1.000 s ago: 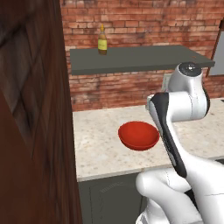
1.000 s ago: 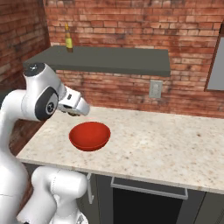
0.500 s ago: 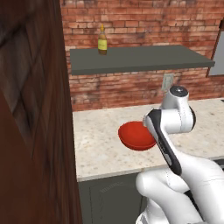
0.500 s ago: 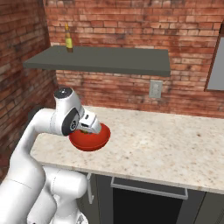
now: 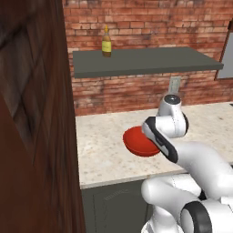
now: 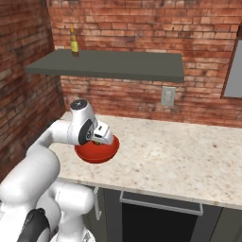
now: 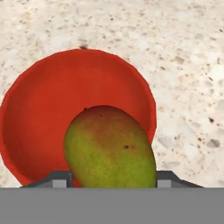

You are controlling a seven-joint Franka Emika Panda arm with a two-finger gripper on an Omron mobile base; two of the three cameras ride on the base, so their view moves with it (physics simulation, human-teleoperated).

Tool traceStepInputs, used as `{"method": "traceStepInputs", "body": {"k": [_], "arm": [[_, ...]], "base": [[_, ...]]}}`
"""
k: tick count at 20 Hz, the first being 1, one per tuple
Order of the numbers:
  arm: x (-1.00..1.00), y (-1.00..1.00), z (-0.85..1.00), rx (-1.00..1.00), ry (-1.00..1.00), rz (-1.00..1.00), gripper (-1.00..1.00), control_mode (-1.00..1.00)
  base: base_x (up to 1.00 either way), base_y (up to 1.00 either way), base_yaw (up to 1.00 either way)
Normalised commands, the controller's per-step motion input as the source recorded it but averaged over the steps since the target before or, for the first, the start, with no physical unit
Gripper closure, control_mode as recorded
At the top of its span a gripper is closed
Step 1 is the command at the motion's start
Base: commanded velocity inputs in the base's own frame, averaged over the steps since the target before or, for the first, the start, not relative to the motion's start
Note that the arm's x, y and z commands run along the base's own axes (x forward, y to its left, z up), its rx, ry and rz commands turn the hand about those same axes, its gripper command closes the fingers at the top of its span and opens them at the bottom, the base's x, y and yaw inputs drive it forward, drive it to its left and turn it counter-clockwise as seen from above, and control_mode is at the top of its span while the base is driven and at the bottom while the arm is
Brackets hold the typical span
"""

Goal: Pick the mango from the cabinet and place it in the bowl. Then pick the bowl and place it in the sink. Then turn on the sink facuet.

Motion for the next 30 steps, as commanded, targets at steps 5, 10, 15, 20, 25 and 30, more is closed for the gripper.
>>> {"method": "traceStepInputs", "body": {"k": [5,10,15,20,25,30], "arm": [[0.24,0.04,-0.50,0.00,0.03,0.02,1.00,-1.00],[0.24,0.07,-0.66,0.00,0.07,0.00,1.00,-1.00],[0.15,0.04,-0.31,0.00,0.02,0.00,1.00,-1.00],[0.06,0.00,-0.03,0.00,0.02,0.00,-1.00,-1.00],[0.11,0.03,0.01,0.00,0.00,0.00,-1.00,-1.00],[0.12,0.00,0.10,0.00,0.00,0.00,-1.00,-1.00]], "base": [[0.00,0.00,0.00],[0.00,0.00,0.00],[0.00,0.00,0.00],[0.00,0.00,0.00],[0.00,0.00,0.00],[0.00,0.00,0.00]]}}
